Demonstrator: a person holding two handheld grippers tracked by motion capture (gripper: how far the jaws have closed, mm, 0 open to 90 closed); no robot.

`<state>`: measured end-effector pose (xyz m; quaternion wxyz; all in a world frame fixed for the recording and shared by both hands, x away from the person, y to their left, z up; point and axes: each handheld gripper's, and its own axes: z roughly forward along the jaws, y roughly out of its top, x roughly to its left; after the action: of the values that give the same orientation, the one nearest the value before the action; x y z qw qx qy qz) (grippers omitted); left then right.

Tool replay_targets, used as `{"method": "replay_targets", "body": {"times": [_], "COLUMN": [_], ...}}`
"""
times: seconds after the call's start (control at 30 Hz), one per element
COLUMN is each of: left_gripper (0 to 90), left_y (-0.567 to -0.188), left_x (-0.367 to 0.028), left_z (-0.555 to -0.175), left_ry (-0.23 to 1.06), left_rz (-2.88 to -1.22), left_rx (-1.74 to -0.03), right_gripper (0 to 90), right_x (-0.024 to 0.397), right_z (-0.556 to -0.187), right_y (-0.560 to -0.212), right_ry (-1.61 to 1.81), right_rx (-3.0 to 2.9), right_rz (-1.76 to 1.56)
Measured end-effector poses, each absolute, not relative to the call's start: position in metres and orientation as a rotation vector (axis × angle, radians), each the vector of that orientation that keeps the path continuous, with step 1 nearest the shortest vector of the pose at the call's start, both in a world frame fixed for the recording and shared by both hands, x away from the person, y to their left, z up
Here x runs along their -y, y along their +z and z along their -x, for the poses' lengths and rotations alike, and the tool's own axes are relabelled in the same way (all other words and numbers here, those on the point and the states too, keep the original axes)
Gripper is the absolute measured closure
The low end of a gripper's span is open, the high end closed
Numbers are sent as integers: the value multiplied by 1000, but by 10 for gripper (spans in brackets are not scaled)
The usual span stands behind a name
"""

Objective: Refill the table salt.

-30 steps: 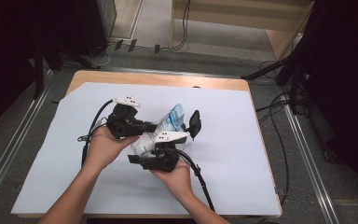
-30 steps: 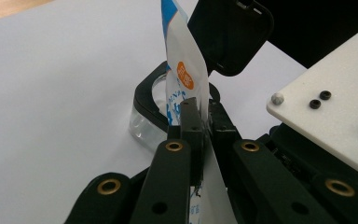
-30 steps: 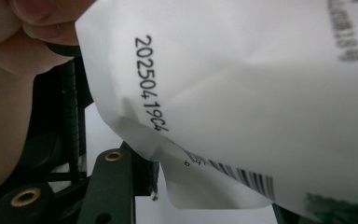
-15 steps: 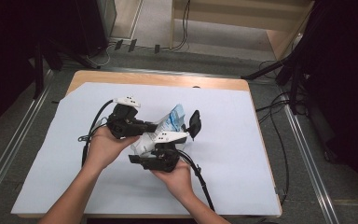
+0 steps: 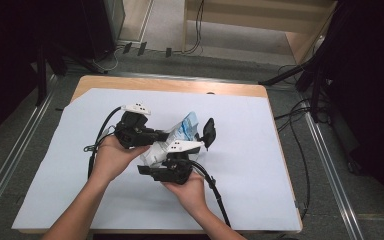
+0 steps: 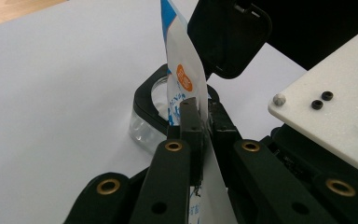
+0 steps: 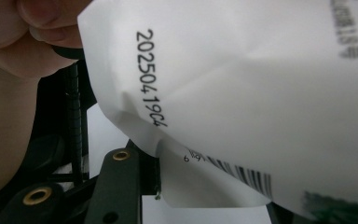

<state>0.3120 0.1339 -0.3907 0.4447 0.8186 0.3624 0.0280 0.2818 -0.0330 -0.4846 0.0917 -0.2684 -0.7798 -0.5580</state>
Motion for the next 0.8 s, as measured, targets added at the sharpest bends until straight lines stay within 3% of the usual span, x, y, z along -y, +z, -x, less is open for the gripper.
{"method": "replay_targets", "body": {"times": [0.8], "left_gripper": [888], "left_y": [-390], "left_x": [-132], "left_z": [-313], "left_ry": [85], "left_rz": [-2027], "left_rx": [-902], "right_gripper": [607], "right_x": [35], "right_z": [-284], "right_y": [-485], "right_ry": [-1655], "right_rx": [2281], "right_rz": [799]}}
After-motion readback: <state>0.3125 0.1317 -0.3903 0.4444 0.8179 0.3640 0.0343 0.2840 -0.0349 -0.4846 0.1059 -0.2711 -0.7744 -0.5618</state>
